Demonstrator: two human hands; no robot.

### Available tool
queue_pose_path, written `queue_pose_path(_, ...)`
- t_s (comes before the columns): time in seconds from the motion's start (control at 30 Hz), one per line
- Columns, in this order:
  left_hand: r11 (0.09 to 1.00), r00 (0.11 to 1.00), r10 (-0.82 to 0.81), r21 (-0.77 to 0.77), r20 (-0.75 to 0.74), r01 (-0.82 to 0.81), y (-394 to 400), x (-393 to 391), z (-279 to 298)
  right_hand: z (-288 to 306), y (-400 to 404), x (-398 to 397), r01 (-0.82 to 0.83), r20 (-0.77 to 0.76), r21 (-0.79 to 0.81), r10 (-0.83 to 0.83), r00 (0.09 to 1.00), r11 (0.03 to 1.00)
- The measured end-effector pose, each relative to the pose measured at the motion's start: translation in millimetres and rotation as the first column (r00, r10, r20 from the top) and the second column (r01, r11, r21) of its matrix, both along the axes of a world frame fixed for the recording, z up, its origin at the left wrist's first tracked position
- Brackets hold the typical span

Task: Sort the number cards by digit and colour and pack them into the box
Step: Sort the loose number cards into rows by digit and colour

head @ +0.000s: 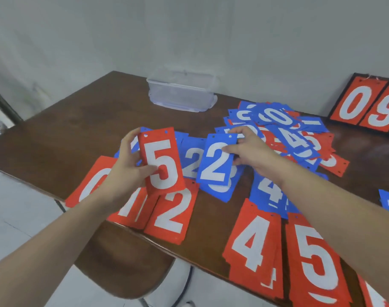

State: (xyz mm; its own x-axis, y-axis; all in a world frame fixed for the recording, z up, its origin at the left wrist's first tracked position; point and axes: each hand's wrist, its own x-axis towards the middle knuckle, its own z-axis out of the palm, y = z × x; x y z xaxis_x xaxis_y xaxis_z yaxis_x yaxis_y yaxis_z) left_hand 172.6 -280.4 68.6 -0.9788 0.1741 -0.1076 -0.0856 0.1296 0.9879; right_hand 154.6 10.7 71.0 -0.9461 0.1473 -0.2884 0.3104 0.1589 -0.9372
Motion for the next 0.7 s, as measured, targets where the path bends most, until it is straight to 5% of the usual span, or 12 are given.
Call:
queue_pose_path(0.23, 1.000, 1.000, -0.015, 0.016, 0.027, 0.015, -27, -26, -10, -8, -42, -43, -0.008, 0.002, 0.055, 0.008, 1.000, 0.998)
queue_pose_path(0.33, 0.999, 0.998, -0.023, 0.037, 0.054, 0.021, -31, -30, -12, -16, -50, -53, -0.035, -0.008, 0.248, 0.038, 0.999, 0.968)
queue_pose_path(0.47, 0.998, 0.997, -0.028, 0.056, 0.076, 0.024, -32, -35, -11, -24, -52, -52, -0.096, -0.026, 0.661, 0.151, 0.988, 0.745)
queue_pose_path(0.57, 0.998, 0.996, -0.059, 0.040, 0.071, 0.056, -27, -37, -10, -28, -46, -50, -0.066, -0.041, 0.828, 0.177, 0.983, 0.557)
queue_pose_path(0.7, 0.995, 0.994, -0.094, 0.029, 0.064, 0.092, -15, -34, -11, -24, -27, -38, -0.054, -0.085, 0.765, 0.183, 0.979, 0.641)
